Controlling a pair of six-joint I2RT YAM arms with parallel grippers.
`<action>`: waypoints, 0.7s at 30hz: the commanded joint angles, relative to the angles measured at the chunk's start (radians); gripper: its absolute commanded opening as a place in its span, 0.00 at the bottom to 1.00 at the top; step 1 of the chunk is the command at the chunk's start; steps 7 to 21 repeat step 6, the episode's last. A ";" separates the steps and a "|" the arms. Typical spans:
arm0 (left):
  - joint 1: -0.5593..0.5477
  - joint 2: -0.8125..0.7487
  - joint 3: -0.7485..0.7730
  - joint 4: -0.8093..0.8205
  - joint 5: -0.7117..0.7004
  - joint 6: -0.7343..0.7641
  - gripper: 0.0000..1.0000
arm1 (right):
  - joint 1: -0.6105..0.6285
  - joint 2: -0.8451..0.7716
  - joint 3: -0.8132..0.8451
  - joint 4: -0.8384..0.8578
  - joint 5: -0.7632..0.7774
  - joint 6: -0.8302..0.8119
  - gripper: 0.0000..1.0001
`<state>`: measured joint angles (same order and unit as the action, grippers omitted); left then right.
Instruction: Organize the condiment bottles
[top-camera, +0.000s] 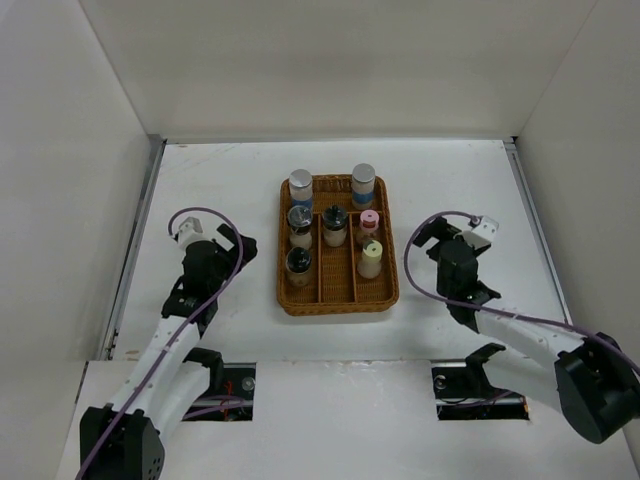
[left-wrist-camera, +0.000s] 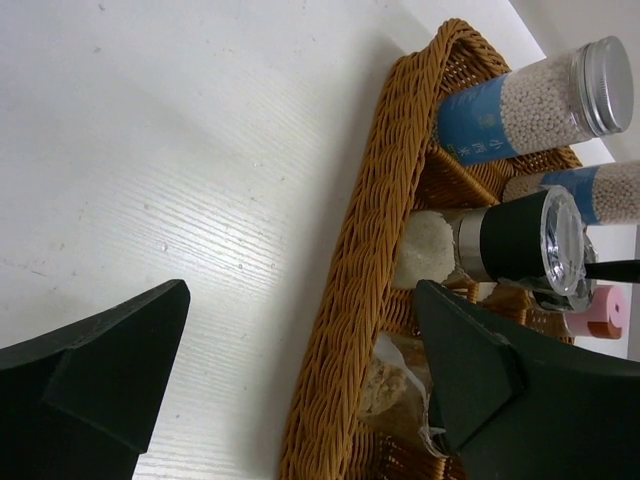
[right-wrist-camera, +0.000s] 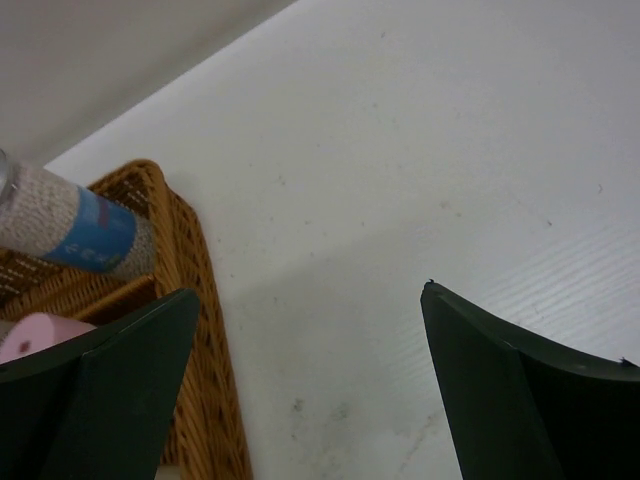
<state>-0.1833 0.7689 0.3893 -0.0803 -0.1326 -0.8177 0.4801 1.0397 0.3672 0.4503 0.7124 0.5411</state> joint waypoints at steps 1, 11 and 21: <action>0.008 -0.016 0.052 0.010 -0.001 0.012 1.00 | 0.019 -0.009 -0.053 0.143 0.042 0.037 1.00; 0.008 0.013 0.091 -0.001 -0.013 0.037 1.00 | 0.056 0.035 -0.022 0.156 0.027 0.022 1.00; 0.008 0.013 0.091 -0.001 -0.013 0.037 1.00 | 0.056 0.035 -0.022 0.156 0.027 0.022 1.00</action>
